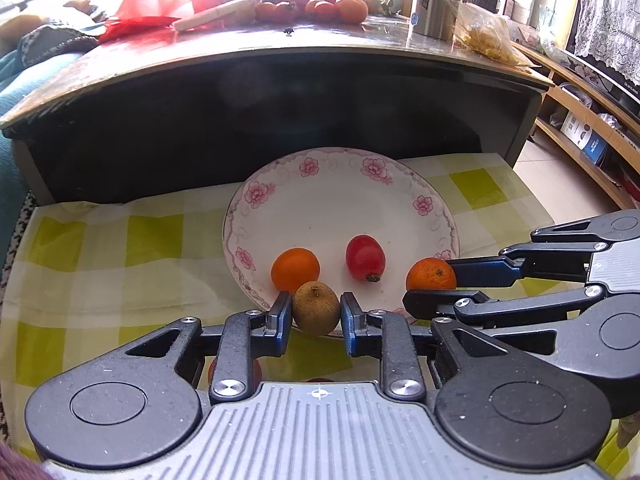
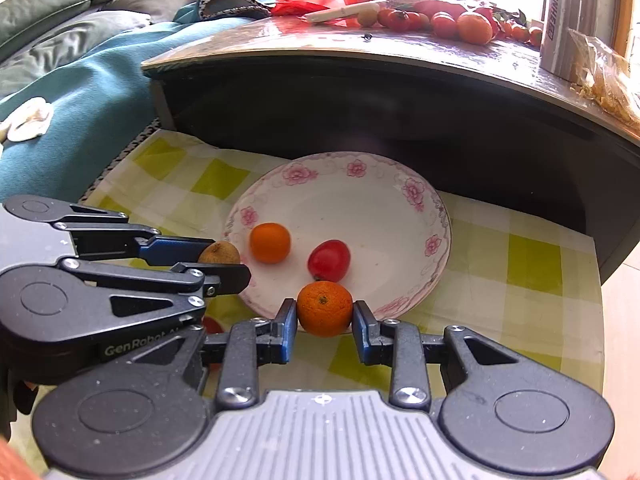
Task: Organize fruits
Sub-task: 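Carry the kiwi and tangerine into the white plate and open both tools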
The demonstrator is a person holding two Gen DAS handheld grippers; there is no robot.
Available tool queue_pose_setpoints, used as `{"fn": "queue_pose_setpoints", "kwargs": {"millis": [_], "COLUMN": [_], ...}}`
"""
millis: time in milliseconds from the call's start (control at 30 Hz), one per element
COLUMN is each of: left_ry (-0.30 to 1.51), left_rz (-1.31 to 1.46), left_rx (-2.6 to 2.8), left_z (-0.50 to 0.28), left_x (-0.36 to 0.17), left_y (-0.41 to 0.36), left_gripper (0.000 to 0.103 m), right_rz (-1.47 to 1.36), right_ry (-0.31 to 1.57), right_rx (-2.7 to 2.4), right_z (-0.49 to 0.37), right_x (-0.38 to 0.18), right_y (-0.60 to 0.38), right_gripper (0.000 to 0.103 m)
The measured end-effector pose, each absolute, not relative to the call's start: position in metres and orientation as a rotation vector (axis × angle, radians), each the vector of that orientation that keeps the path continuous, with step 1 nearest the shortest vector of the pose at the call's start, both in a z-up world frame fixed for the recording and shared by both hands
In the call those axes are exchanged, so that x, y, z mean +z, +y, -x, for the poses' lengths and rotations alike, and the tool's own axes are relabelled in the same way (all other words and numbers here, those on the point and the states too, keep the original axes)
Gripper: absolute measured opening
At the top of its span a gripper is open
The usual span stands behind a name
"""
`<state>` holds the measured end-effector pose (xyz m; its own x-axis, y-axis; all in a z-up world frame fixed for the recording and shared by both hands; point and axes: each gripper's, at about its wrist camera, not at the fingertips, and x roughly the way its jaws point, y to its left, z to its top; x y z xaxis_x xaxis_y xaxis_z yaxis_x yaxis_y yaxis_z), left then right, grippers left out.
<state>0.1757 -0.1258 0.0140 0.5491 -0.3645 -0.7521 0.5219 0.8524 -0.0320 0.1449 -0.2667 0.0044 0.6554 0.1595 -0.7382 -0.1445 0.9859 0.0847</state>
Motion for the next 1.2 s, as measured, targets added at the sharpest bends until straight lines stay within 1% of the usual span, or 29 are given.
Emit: {"fn": "queue_pose_setpoints", "kwargs": {"millis": [733,1000,1200], "left_ry": [0.855,0.845,0.834], "left_rz": [-0.194,-0.205,-0.198], "left_rx": [-0.504,-0.491,-0.482], "left_z": [-0.191,-0.190,-0.191], "left_x": [0.002,0.003,0.006], "left_y": [-0.131,-0.131,-0.129], "left_gripper": [0.033,0.035,0.040], "right_rz": [0.019,0.019,0.021], "right_ry": [0.827,0.814,0.803], "right_rx": [0.165,0.166,0.160], "right_z": [-0.164,-0.163,-0.163], "right_x": [-0.010,-0.009,-0.007], "right_y": [-0.269,-0.271,-0.272], "right_gripper": [0.034,0.034,0.035]}}
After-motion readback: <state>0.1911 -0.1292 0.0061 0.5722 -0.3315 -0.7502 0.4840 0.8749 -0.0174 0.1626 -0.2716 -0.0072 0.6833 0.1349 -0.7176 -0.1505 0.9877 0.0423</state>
